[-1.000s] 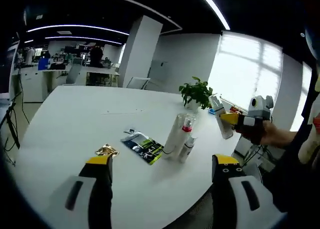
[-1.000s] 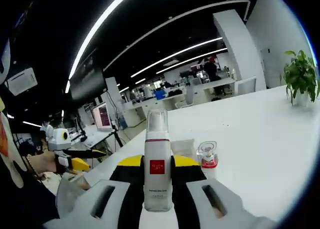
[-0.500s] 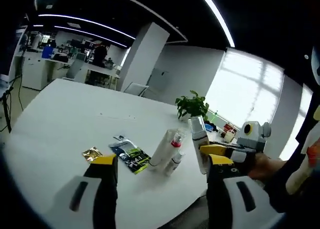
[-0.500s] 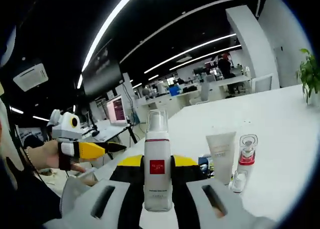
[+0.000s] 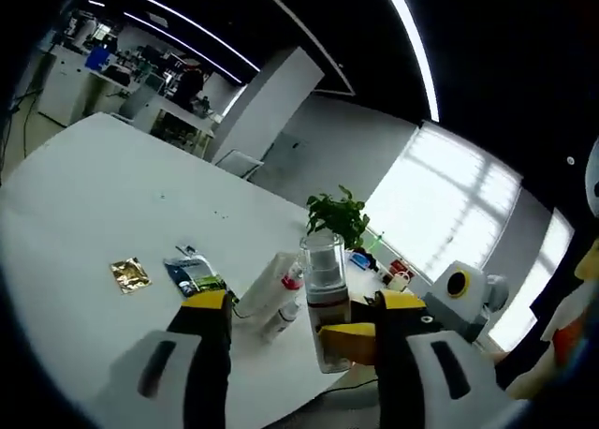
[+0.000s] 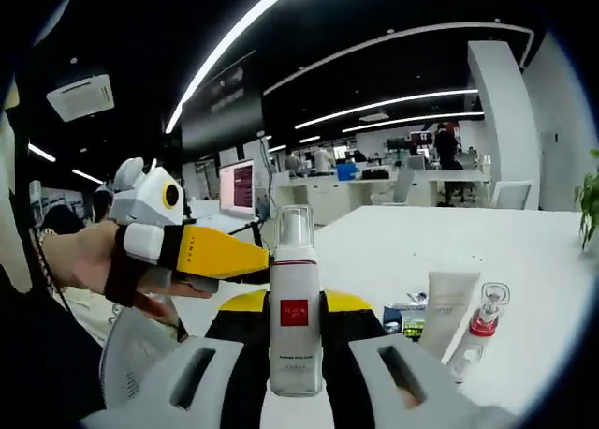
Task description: Arrange the skincare products in the storage area until every visible bottle or jar stands upright without overlapping.
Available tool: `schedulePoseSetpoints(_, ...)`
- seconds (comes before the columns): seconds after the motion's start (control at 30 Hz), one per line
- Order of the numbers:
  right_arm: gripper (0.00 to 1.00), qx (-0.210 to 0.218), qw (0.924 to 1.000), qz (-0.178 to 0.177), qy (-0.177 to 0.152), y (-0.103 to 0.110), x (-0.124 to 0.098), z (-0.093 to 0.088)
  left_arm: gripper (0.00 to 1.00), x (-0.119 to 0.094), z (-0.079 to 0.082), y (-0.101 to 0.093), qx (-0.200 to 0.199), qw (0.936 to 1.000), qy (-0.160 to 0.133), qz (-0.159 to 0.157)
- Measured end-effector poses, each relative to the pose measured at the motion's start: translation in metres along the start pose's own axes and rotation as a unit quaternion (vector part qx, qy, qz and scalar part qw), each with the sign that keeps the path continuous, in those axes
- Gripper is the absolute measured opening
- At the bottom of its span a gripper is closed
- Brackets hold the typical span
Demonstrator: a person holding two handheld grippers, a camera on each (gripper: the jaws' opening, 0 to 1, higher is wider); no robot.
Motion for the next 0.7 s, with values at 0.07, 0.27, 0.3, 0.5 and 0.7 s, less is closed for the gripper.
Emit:
schedulePoseSetpoints(0.07,0.20,-0.007,1.0000,0.007,0.000,0.003,0.002,0.001,0.51,0.002,-0.001,-0.003,-0.004,1.0000,-0.001,-0.004)
schedulePoseSetpoints(0.27,0.20,-0.016,0.9997,0.018,0.002,0.011,0.006,0.003,0.39,0.003,-0.003,-0.006,-0.013,0.9999,-0.003,-0.005)
schedulePoseSetpoints(0.3,0.20,-0.017,0.9997,0.017,0.003,0.012,0.006,0.003,0.36,0.003,-0.003,-0.006,-0.012,0.9999,-0.003,-0.006)
schedulePoseSetpoints(0.5,0.20,-0.011,0.9997,0.015,0.018,0.012,0.007,0.000,0.17,0.005,-0.003,-0.007,-0.001,1.0000,-0.006,-0.007)
schedulePoseSetpoints(0.7,0.21,0.011,0.9997,0.018,0.013,0.013,0.007,-0.003,0.15,0.002,-0.002,-0.008,0.014,0.9997,-0.005,-0.020)
Point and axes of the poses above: the point that each gripper's makers call its tool centre point, and the gripper's own axes: x roughly forward along the fingers, y roughly to its left, z roughly out of its top, the point moved 5 cm from there along -x, roughly backward along the fingers, and after that the axes turned 6 degrees about -y, right-handed, at the moved point
